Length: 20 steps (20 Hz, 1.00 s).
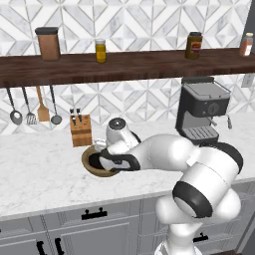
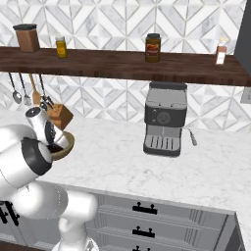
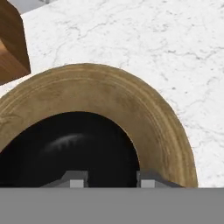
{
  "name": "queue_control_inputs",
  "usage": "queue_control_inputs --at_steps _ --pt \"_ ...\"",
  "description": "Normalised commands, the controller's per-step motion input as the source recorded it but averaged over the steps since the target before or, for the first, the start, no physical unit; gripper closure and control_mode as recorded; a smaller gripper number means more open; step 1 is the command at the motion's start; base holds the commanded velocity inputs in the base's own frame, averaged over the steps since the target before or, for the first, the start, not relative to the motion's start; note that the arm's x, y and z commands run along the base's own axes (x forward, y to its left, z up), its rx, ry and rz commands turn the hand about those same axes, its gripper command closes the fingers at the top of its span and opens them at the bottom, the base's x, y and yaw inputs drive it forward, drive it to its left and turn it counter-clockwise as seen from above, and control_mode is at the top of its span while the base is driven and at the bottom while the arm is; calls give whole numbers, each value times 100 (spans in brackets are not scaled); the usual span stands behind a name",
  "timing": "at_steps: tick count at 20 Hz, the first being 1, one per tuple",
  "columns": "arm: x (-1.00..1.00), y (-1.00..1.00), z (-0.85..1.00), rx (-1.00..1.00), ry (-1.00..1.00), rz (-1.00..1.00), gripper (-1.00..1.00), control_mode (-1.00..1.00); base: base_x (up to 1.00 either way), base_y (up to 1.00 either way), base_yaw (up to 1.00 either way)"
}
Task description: Pick up the bowls on the counter and stack them on top of one another in the open cabinet. Place the smaller bowl on top of the larger bowl.
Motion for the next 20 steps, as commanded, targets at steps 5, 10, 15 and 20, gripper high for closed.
queue_control_inputs --at_steps 5,10,15,20 --pt "0 -16 61 1 0 2 -100 -100 0 0 0" --pt "4 -17 -37 -13 18 15 -100 -100 0 0 0" --pt "1 -8 -26 -8 4 17 -100 -100 0 0 0" --pt "-11 -47 -2 1 -1 10 -100 -100 0 0 0"
